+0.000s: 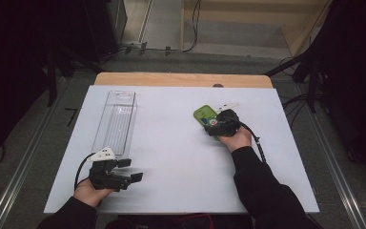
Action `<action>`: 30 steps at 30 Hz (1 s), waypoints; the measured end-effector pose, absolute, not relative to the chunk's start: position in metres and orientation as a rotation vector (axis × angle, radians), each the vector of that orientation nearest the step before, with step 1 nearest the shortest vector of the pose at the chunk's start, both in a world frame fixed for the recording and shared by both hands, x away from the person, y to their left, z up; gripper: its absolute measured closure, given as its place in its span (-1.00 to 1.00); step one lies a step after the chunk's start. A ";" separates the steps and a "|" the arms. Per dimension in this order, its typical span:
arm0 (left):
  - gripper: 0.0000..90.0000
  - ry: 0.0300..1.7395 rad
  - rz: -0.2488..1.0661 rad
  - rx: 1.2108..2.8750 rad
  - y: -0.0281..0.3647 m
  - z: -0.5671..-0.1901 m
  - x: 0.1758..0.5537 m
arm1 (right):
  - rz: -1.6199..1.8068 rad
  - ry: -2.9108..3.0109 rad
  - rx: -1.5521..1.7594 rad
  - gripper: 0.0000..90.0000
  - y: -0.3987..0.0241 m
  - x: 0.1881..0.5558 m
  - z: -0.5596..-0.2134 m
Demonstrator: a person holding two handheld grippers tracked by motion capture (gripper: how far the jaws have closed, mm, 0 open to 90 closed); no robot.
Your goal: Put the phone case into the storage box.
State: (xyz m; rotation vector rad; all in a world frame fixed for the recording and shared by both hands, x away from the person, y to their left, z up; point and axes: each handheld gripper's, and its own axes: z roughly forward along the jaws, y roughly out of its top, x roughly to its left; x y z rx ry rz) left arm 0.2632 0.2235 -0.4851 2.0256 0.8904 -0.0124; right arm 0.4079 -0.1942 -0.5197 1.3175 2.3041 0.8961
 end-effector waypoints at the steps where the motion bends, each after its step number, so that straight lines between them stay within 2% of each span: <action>1: -0.58 0.889 -0.014 2.025 0.223 -0.485 0.263 | 0.900 2.303 1.318 -0.69 -0.194 0.408 -0.520; 30: -0.58 0.889 -0.028 2.020 0.224 -0.485 0.264 | 1.003 2.333 1.426 -0.68 -0.207 0.411 -0.512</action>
